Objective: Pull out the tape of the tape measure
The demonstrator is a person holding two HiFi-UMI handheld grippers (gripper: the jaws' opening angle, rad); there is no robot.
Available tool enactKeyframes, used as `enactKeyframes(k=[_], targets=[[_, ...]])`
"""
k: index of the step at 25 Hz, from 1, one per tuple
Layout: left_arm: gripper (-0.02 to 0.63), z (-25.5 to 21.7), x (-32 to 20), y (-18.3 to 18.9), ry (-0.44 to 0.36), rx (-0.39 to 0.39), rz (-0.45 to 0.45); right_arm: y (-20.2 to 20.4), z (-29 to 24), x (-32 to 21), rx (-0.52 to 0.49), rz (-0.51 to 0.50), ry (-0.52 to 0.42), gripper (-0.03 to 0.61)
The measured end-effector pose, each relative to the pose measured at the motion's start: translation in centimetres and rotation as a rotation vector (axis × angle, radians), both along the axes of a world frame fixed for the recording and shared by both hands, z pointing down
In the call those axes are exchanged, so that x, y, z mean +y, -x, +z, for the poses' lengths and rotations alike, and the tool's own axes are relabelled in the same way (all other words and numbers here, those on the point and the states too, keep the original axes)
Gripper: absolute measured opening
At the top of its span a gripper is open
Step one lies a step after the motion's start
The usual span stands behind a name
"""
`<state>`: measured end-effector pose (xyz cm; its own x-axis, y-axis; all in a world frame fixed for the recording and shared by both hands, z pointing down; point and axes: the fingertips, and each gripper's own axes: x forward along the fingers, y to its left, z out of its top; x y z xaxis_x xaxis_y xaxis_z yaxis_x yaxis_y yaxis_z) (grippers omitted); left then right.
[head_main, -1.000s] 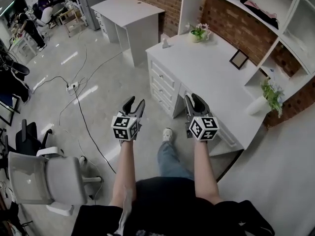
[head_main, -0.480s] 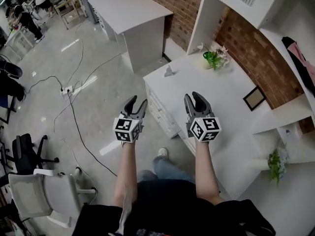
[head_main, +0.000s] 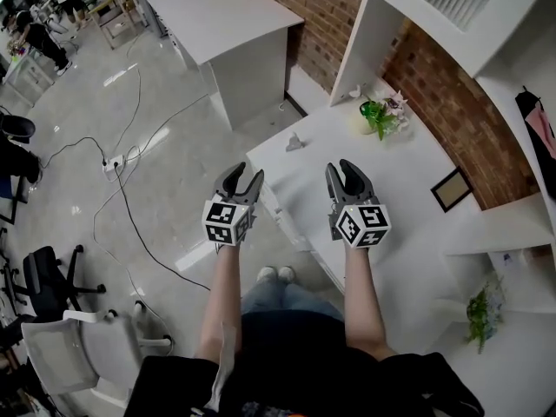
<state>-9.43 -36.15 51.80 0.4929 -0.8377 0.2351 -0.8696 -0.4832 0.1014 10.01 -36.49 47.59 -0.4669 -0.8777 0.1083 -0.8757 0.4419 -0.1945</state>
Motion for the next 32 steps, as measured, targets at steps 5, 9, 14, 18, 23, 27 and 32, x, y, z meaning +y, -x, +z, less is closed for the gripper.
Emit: enactKeyframes(k=[5,9,14,18,23,27,32], targets=[[0.170,0.4,-3.4,-1.6,0.010,-0.018,0.059,-0.1,0.6,-1.9,-0.004,0.014,0.022,0.116],[0.170,2.3,-6.1,-3.5,0.041,-0.052,0.121,-0.4,1.6,-3.3,-0.015,0.020,0.048,0.117],[0.170,5.2,-9.9,-6.6,0.068,-0.111,0.230,-0.7,4.0,-5.1,-0.035,0.025,0.092,0.115],[0.170,7.6,-13.0,-8.5,0.078,-0.141,0.317,-0.6,6.2,-5.6,-0.042,0.014,0.125,0.117],[0.170,10.1,-15.1,-10.3,0.090,-0.173,0.394,-0.8,9.1,-5.3,-0.061,0.014,0.174,0.117],[0.169,11.3,-15.6,-11.4,0.098,-0.205,0.448,-0.8,10.1,-4.9,-0.060,0.012,0.193,0.117],[0.092,11.4,-14.9,-11.7,0.087,-0.229,0.507,-0.8,10.2,-4.2,-0.053,0.012,0.201,0.117]])
